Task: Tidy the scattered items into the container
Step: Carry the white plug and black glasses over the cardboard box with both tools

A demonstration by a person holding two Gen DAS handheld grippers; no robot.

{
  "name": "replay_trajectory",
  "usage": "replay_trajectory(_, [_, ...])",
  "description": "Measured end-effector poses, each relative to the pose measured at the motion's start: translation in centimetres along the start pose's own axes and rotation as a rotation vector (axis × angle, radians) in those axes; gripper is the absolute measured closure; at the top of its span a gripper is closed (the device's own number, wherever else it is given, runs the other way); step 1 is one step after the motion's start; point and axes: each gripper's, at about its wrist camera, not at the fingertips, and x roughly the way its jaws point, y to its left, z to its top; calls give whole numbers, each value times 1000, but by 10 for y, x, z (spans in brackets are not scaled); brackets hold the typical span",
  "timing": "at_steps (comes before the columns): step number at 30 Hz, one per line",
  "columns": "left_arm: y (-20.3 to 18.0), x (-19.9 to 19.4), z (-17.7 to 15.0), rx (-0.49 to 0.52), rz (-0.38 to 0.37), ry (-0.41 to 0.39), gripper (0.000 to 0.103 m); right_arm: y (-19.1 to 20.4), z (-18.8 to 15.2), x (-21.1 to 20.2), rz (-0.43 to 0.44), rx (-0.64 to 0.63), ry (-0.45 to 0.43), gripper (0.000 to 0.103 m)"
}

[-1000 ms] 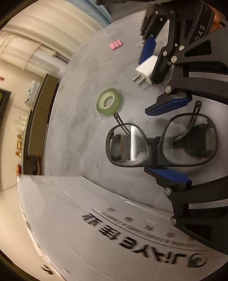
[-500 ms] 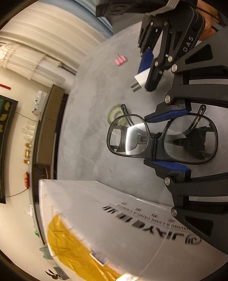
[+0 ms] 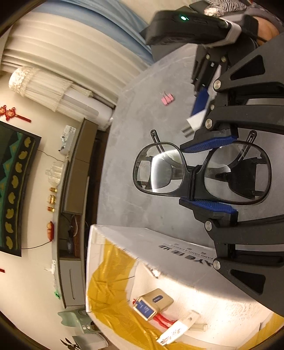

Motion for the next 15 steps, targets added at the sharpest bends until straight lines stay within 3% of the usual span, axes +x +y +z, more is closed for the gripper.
replay_trajectory(15, [-1,-53,9,4,-57,-96,60,25,-10,-48,-15,23,-70,71])
